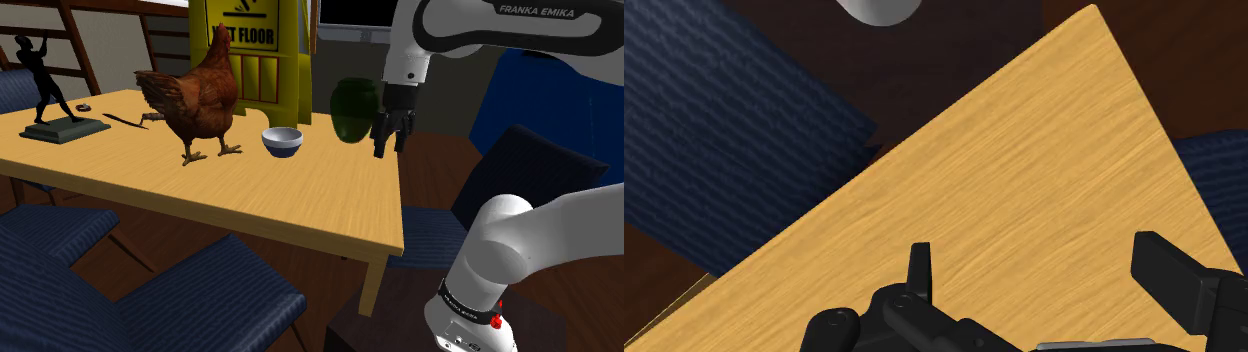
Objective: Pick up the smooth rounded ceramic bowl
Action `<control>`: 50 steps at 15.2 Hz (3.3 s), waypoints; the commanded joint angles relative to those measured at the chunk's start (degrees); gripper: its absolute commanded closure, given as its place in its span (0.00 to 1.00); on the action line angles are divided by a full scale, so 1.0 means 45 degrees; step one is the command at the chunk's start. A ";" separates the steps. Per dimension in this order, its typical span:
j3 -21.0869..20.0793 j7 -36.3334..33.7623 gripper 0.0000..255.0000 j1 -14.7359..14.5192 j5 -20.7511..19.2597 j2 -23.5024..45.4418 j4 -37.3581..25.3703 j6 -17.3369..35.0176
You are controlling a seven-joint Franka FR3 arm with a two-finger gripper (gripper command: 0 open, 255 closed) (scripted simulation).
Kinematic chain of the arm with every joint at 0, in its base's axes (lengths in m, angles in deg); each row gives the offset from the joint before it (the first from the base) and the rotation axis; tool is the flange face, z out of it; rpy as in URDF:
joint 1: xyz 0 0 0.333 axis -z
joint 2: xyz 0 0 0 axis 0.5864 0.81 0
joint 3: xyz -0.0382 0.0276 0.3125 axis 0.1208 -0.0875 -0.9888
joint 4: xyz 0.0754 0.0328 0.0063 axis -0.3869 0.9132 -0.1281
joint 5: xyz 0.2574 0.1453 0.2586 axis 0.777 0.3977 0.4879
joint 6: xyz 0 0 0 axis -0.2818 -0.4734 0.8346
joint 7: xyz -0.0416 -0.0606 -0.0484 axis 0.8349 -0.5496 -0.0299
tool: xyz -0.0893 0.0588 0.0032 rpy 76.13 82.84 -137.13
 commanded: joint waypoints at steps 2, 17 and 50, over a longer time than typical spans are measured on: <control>0.0053 0.0101 0.00 0.0012 -0.0052 0.0479 -0.0220 0.0272; 0.0770 0.1360 0.00 0.0084 -0.0326 0.7747 -0.5447 0.2542; 0.1042 0.2237 1.00 0.0473 0.0114 1.5001 -1.2902 0.2555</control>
